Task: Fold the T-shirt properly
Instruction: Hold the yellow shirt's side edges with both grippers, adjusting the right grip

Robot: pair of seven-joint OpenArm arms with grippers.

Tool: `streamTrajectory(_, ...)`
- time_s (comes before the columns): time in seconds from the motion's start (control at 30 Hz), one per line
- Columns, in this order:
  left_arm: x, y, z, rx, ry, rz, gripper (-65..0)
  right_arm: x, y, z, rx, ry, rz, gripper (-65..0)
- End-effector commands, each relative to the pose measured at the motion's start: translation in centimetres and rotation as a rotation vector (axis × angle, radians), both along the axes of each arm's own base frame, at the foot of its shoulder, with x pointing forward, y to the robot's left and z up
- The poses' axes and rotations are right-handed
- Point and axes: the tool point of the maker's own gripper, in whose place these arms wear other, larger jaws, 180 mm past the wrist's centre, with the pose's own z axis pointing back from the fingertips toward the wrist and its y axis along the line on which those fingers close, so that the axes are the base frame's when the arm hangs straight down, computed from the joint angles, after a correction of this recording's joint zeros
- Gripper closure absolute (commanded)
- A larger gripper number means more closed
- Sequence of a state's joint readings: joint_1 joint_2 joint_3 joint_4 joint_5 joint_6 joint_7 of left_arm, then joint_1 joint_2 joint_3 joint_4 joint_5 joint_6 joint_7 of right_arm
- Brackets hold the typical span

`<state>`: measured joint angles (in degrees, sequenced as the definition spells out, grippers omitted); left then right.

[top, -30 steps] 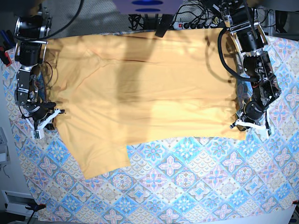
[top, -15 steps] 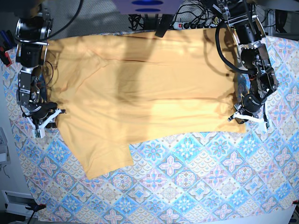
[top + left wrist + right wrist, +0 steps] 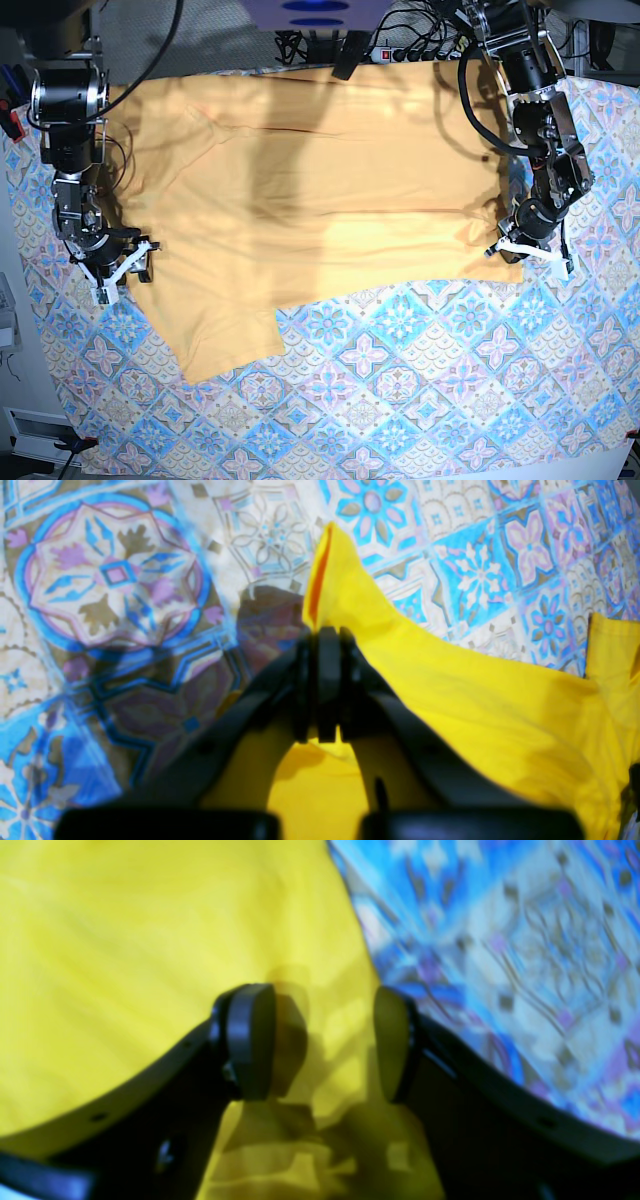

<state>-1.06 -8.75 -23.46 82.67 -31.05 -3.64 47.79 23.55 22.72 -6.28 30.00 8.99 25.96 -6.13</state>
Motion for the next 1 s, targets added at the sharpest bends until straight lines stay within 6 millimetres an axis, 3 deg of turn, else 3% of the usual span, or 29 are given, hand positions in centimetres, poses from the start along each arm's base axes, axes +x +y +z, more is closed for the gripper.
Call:
streamTrajectory(0.0, 1.0, 0.5, 1.6, 0.019, -0.053, 0.002, 0.0, 2.3, -1.1, 2.8, -0.008, -0.087, -0.013, -33.8)
streamTrajectory(0.5, 1.0, 0.5, 1.6, 0.017, -0.053, 0.002, 0.0, -0.1, -1.9, -0.3, 0.015, -0.009, -0.061, -34.1)
streamTrajectory(0.6, 1.0, 0.5, 1.6, 0.017, -0.053, 0.002, 0.0, -0.1, -1.9, -0.3, 0.017, -0.008, -0.059, -26.3)
streamTrajectory(0.77, 1.0, 0.5, 1.6, 0.017, -0.053, 0.002, 0.0, -0.1, -1.9, -0.2, 0.016, -0.010, -0.056, -2.4)
streamTrajectory(0.97, 1.0, 0.5, 1.5, 0.017, -0.051, 0.002, 0.0, 0.2, -2.4, 0.4, 0.010, -0.028, -0.060, -0.7)
